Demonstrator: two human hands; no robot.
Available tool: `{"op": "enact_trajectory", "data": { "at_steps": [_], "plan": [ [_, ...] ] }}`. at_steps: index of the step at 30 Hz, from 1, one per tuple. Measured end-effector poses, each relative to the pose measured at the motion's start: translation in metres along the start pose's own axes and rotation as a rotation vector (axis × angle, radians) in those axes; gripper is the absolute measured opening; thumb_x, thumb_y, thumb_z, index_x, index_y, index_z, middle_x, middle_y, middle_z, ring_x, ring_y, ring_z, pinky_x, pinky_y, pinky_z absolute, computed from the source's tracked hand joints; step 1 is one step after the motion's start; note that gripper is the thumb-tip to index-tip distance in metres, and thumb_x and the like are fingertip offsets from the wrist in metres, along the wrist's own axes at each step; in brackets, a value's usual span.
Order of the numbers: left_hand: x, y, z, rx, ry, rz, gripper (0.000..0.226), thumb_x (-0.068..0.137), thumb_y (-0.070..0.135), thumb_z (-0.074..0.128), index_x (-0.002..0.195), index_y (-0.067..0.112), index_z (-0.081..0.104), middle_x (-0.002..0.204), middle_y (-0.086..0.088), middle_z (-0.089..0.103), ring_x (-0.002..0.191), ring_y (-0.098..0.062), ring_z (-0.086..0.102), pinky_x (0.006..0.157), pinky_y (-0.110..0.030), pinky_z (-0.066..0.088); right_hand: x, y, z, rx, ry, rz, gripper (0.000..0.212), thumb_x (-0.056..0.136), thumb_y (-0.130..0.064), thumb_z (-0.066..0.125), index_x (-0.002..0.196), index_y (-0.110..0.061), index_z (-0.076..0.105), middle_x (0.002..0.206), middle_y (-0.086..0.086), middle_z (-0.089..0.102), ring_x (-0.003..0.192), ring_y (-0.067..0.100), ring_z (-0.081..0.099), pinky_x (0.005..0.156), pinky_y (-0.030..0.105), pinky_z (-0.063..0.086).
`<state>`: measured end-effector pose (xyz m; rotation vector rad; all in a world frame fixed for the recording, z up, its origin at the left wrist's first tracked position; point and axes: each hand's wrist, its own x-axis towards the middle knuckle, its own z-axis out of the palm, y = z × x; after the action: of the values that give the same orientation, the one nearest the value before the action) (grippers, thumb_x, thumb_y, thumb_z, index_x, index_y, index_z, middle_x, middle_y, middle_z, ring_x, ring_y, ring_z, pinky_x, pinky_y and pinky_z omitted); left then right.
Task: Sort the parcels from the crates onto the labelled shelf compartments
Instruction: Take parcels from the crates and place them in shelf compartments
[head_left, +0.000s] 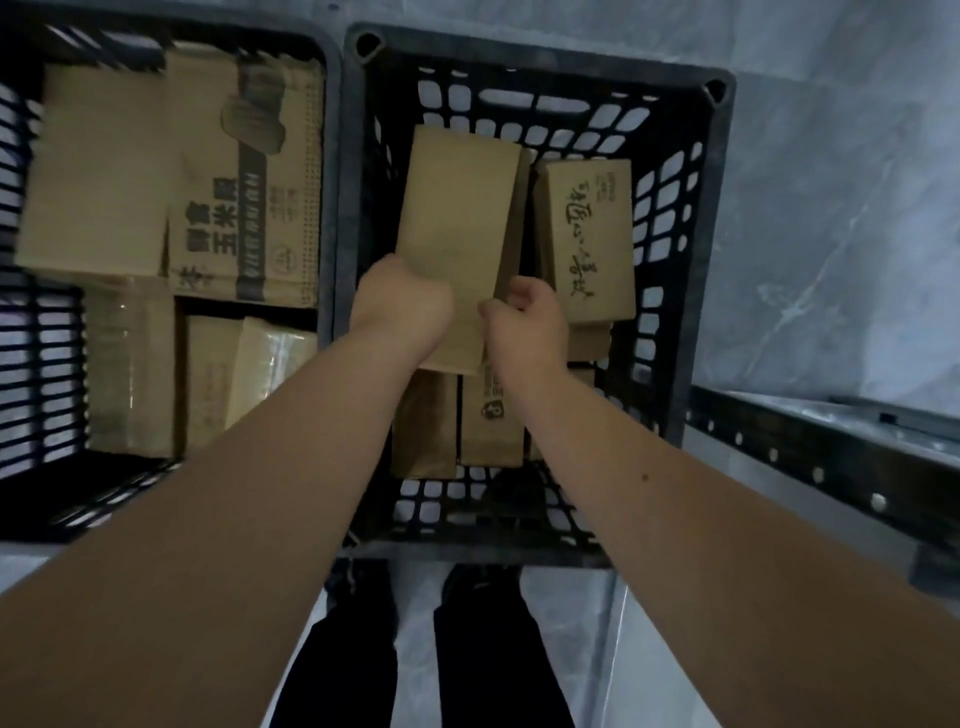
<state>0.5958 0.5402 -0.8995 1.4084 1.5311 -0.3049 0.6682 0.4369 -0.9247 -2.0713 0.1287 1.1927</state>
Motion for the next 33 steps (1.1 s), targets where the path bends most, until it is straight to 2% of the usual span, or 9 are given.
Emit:
{"op": "enact_trajectory", "data": {
  "at_steps": [3,8,13,16,18,22,26,30,33],
  "plan": [
    [0.007,0.001,0.008,-0.018,0.046,-0.006,0.028,0.096,0.019,0.056,0.122,0.011,0.062,0.120,-0.009,0.065,0.106,-0.027,0.062,0.083,-0.033,0.053,0.015,0.002,0.012,0.040,-0.003,-0.023,0.059,0.095,-0.024,0.070,0.151,-0.019,0.049,0.139,0.000,0.062,0.121,0.018,0.061,0.108,0.043,0.051],
    [-0.001,0.005,0.009,-0.034,0.019,-0.042,0.057,0.077,0.031,0.053,0.131,0.015,0.060,0.128,-0.012,0.060,0.107,-0.031,0.062,0.090,-0.044,0.057,0.023,-0.002,0.010,0.094,0.022,-0.045,0.060,0.094,-0.023,0.071,0.150,-0.026,0.050,0.119,-0.009,0.064,0.116,0.018,0.062,0.105,0.043,0.053],
    [-0.024,0.005,-0.003,-0.093,-0.010,-0.008,0.021,0.093,0.024,0.055,0.107,0.022,0.070,0.106,-0.002,0.070,0.097,-0.026,0.066,0.087,-0.041,0.060,-0.002,-0.011,-0.004,0.121,-0.007,0.012,0.046,0.086,-0.036,0.069,0.131,-0.038,0.062,0.119,-0.005,0.067,0.107,0.019,0.065,0.098,0.046,0.056],
    [-0.053,0.007,-0.017,-0.211,-0.014,-0.021,0.024,0.100,0.034,0.060,0.121,0.029,0.070,0.110,0.004,0.071,0.102,-0.021,0.068,0.095,-0.043,0.059,-0.025,-0.022,-0.023,0.238,-0.022,0.076,0.029,0.097,-0.034,0.068,0.125,-0.033,0.063,0.114,-0.007,0.069,0.105,0.016,0.066,0.093,0.041,0.059],
    [-0.073,0.010,-0.033,-0.260,0.033,-0.021,0.028,0.100,0.041,0.062,0.121,0.026,0.074,0.109,0.005,0.072,0.101,-0.019,0.068,0.099,-0.040,0.056,-0.047,-0.033,-0.033,0.293,-0.018,0.108,0.034,0.100,-0.040,0.064,0.131,-0.028,0.060,0.119,-0.005,0.067,0.106,0.014,0.064,0.091,0.038,0.057],
    [-0.122,0.033,-0.072,-0.407,0.054,-0.070,0.022,0.104,0.036,0.062,0.084,0.029,0.069,0.095,0.000,0.073,0.099,-0.023,0.071,0.097,-0.041,0.059,-0.099,-0.070,-0.059,0.471,-0.016,0.176,0.054,0.098,-0.064,0.051,0.138,-0.028,0.057,0.133,-0.002,0.063,0.121,0.021,0.059,0.107,0.046,0.048],
    [-0.188,0.067,-0.125,-0.479,0.017,-0.039,0.023,0.105,0.036,0.060,0.094,0.020,0.073,0.104,-0.009,0.077,0.095,-0.025,0.075,0.094,-0.044,0.061,-0.167,-0.115,-0.082,0.579,-0.001,0.160,0.059,0.094,-0.073,0.045,0.134,-0.035,0.064,0.131,-0.004,0.068,0.121,0.021,0.063,0.110,0.052,0.048],
    [-0.261,0.099,-0.179,-0.471,0.033,0.120,0.028,0.099,0.044,0.065,0.082,0.027,0.079,0.095,-0.002,0.080,0.097,-0.028,0.075,0.096,-0.055,0.060,-0.245,-0.166,-0.109,0.588,-0.044,0.013,0.039,0.105,-0.049,0.053,0.124,-0.019,0.070,0.115,0.000,0.074,0.106,0.019,0.068,0.094,0.038,0.056],
    [-0.315,0.124,-0.216,-0.479,0.012,0.226,0.027,0.095,0.054,0.062,0.101,0.036,0.081,0.099,0.001,0.081,0.100,-0.026,0.076,0.096,-0.053,0.060,-0.302,-0.200,-0.134,0.589,-0.073,-0.099,0.024,0.108,-0.032,0.053,0.110,-0.018,0.073,0.106,0.004,0.072,0.095,0.019,0.067,0.077,0.036,0.055]
  ]
}}
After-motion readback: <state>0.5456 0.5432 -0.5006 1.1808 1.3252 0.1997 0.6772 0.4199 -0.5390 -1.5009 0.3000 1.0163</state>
